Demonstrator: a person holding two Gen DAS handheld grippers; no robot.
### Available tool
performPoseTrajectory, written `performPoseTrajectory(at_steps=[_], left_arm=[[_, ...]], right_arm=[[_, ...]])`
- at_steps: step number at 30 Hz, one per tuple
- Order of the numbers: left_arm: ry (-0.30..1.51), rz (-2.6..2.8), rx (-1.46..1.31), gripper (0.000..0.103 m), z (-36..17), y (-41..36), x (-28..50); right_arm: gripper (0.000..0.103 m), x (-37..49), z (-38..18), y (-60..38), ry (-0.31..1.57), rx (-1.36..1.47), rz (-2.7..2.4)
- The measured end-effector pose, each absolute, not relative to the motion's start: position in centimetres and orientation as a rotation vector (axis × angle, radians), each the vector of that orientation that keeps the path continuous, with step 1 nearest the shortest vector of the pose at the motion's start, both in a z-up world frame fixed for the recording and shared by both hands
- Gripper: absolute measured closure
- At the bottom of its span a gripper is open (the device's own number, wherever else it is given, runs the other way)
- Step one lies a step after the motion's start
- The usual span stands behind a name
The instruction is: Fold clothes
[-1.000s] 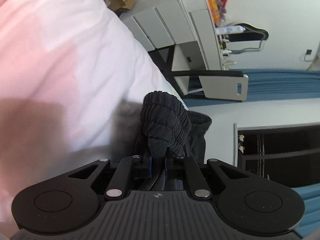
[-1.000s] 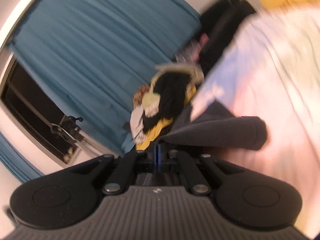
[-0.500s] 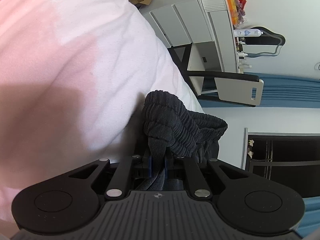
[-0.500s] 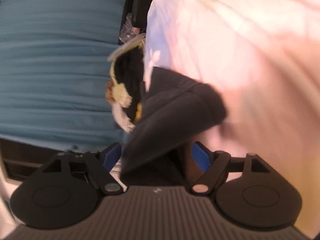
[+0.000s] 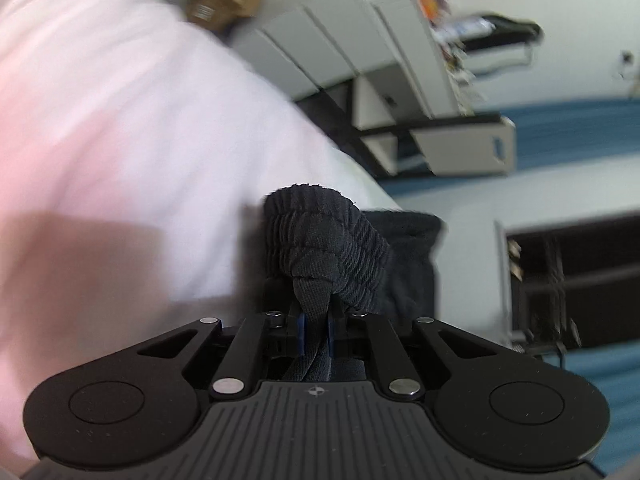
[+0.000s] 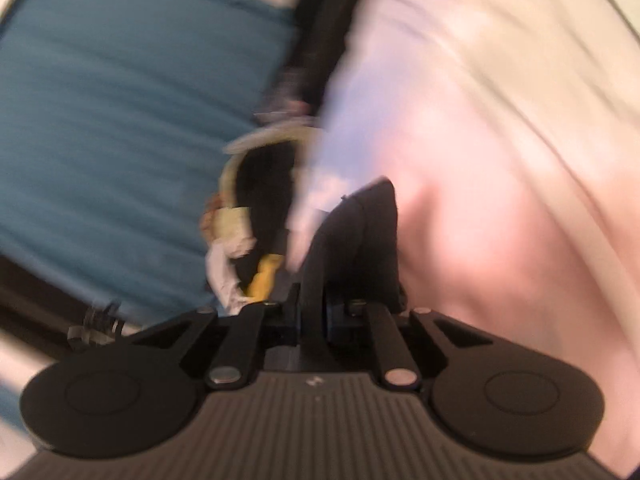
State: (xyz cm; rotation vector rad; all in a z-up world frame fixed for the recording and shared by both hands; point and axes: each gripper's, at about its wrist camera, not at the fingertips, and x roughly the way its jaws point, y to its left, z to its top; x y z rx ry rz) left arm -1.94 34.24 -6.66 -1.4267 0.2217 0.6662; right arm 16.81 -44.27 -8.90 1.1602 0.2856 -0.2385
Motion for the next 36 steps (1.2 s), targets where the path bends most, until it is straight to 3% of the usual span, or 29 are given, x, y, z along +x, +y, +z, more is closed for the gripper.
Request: performPoseTrajectory(at_steps=[4, 9, 17, 23, 30, 34, 36], left_arm=[[0.222, 0.561, -1.269, 0.093, -2.4, 35.6, -1.8], [0.271, 0.46, -1.154, 0.093, -0.6, 37.2, -5.1], [0.427, 0.453, -1.27, 0.093, -9.2, 38.6, -11.8], [0.395, 0.456, -1.214, 0.093, -5.5, 37.7, -8.5], [0.317, 0.359, -1.216, 0.093, 0.3, 38.0, -4.7], [0.323, 0.373, -1.105, 0.093, -1.1, 38.0, -7.0], [0.373, 0.381, -1.073, 0.092, -3.4, 38.2, -8.6]], right_arm=[[0.1, 15.7, -1.5, -44.4, 0.151, 0.962, -0.054], [0.1, 8.6, -5.8, -47.5, 0.328, 0.957, -0.064], [0.1, -1.3, -14.7, -51.9, 0.617, 1.048, -0.097], [0.101, 4.8, -8.3, -50.3, 0.527, 0.934, -0.07], [0.101, 10.5, 4.4, -47.2, 0.155, 0.855, 0.118], [0.101, 5.8, 2.7, -49.4, 0.15, 0.777, 0.071], [0.1, 3.4, -1.7, -51.7, 0.308, 0.768, 0.002]])
